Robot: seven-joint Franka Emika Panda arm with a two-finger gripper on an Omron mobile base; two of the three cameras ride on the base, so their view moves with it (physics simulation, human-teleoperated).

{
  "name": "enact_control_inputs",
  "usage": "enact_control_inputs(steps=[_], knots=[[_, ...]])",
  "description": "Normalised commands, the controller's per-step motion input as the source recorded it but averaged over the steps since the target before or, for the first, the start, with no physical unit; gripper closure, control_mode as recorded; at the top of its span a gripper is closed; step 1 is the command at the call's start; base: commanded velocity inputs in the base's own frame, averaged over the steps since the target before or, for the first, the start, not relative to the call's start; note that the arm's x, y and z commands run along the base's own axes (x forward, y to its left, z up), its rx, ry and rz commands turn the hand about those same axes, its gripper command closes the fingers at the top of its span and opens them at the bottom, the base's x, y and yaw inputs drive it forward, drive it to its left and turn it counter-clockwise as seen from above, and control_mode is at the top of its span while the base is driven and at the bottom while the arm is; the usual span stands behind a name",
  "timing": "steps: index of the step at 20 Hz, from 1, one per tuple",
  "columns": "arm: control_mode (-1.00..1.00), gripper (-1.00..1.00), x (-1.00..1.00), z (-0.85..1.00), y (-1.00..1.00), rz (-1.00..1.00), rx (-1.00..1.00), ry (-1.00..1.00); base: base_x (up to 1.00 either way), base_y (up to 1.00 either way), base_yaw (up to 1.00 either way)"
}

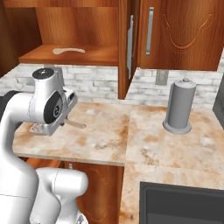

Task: Organize the utensils by type. Pick up the wooden spoons from the counter and place them in the open cabinet. Then pick up the metallic utensils from the counter and place them in the open drawer.

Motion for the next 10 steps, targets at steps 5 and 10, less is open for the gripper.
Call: enact_control_inputs(steps=[5, 10], knots=[[-1.00, 1.00, 0.44, 0.49, 0.14, 0.08, -0.10, -0.16, 0.00, 0.00, 0.00], [-1.00, 1.00, 0.52, 0.59, 0.02, 0.15, -0.03, -0.07, 0.00, 0.00, 0.00]])
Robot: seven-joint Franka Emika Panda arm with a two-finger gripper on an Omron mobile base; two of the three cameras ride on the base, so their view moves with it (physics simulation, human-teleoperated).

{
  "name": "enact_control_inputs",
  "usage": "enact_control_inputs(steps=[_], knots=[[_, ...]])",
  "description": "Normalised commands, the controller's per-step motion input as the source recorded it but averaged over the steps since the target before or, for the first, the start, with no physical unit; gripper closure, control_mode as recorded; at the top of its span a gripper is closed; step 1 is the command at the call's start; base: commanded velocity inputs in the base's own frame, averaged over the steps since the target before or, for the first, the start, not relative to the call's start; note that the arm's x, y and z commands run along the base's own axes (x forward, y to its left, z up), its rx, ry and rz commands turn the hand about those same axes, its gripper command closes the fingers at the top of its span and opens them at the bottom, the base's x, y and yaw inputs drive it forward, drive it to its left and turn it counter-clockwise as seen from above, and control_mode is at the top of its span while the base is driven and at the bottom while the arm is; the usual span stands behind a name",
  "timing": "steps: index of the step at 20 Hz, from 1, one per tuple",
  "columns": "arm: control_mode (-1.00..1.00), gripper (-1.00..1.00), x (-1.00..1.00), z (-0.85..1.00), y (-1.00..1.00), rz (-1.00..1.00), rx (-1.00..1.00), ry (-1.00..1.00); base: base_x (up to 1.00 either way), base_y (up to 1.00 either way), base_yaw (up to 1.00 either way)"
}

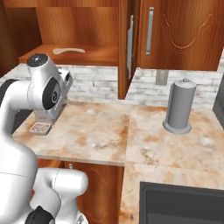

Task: Organize the utensils by type. Pick up the wooden spoons from the counter and place them in the open cabinet. Then pick up the metallic utensils from the counter and place them in the open drawer.

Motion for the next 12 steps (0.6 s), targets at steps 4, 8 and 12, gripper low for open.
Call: enact_control_inputs(steps=[4, 8, 12], knots=[[-1.00, 1.00, 0.63, 0.60, -0.01, 0.25, 0.07, -0.01, 0.00, 0.00, 0.00], [-1.00, 1.00, 0.60, 0.58, -0.01, 0.16, 0.02, -0.17, 0.00, 0.00, 0.00], [-1.00, 1.00, 0.53, 0.57, 0.02, -0.02, 0.00, -0.24, 0.00, 0.00, 0.00]])
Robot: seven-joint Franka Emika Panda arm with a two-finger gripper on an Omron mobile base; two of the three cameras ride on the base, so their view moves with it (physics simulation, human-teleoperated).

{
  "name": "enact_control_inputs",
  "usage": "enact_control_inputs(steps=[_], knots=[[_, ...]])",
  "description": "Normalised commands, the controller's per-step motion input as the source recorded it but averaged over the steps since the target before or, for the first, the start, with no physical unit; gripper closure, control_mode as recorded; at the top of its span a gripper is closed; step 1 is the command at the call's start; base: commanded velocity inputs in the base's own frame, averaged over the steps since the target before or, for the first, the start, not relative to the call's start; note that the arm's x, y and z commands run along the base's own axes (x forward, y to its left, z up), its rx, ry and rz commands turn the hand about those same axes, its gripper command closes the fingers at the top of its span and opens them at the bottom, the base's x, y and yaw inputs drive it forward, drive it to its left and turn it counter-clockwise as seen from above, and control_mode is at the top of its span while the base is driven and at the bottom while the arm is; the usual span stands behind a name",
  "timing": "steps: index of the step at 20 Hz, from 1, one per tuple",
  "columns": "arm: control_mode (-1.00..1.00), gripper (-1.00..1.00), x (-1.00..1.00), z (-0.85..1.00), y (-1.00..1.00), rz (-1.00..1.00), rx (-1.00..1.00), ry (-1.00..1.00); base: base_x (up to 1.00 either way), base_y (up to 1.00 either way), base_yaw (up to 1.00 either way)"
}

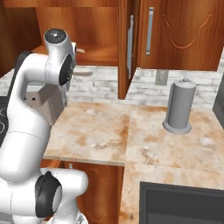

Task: Organize the utensils by type. Pick up the wooden spoons from the counter and place them in the open cabinet. Then pick up the metallic utensils from the counter and place them in the open drawer.

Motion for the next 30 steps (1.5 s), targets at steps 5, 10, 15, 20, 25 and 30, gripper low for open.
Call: enact_control_inputs(steps=[5, 10, 15, 20, 25, 30], knots=[[-1.00, 1.00, 0.58, 0.41, 0.01, -0.06, -0.02, -0.29, 0.00, 0.00, 0.00], [-1.00, 1.00, 0.51, 0.38, 0.00, 0.00, 0.00, -0.20, 0.00, 0.00, 0.00], [-1.00, 1.00, 0.54, 0.32, 0.00, 0.00, 0.01, -0.05, 0.00, 0.00, 0.00], [-1.00, 1.00, 0.37, 0.16, 0.00, 0.00, 0.01, 0.00, 0.00, 0.00, 0.00], [-1.00, 1.00, 0.44, 0.08, -0.03, 0.01, 0.00, 0.00, 0.00, 0.00, 0.00], [-1.00, 1.00, 0.31, 0.00, -0.03, 0.11, 0.00, 0.02, 0.00, 0.00, 0.00]])
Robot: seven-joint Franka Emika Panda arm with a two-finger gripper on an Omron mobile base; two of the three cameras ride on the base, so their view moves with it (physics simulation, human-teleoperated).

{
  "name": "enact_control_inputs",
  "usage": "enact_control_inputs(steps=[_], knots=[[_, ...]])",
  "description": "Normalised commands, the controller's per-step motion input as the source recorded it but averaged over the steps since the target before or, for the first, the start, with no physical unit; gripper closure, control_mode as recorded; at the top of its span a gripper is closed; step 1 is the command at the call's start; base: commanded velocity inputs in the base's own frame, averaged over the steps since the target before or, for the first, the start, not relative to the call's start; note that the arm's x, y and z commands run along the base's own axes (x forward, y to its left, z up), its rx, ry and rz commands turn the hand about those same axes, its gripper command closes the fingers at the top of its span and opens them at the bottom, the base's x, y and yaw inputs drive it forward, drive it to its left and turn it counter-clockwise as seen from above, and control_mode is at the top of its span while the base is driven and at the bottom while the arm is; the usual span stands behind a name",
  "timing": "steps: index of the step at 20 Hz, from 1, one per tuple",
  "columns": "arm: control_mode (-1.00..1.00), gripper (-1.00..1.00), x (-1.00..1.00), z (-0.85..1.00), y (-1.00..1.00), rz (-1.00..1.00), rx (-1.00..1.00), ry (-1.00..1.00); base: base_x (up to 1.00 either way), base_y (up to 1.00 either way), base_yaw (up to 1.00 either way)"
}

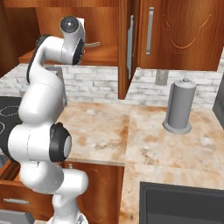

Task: Organize the utensils by type. Pick up the wooden spoons from the counter and place them in the open cabinet. Then pick up the metallic utensils from the counter and place them in the open drawer.

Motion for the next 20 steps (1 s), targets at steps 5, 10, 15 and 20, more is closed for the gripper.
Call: enact_control_inputs(steps=[5, 10, 15, 20], knots=[[-1.00, 1.00, 0.26, -0.05, -0.06, 0.14, 0.00, 0.04, 0.00, 0.00, 0.00], [-1.00, 1.00, 0.30, 0.00, -0.02, 0.09, 0.00, 0.00, 0.00, 0.00, 0.00], [-1.00, 1.00, 0.15, -0.02, 0.00, 0.11, 0.00, 0.00, 0.00, 0.00, 0.00], [-1.00, 1.00, 0.25, 0.00, 0.00, 0.08, 0.00, 0.00, 0.00, 0.00, 0.00]])
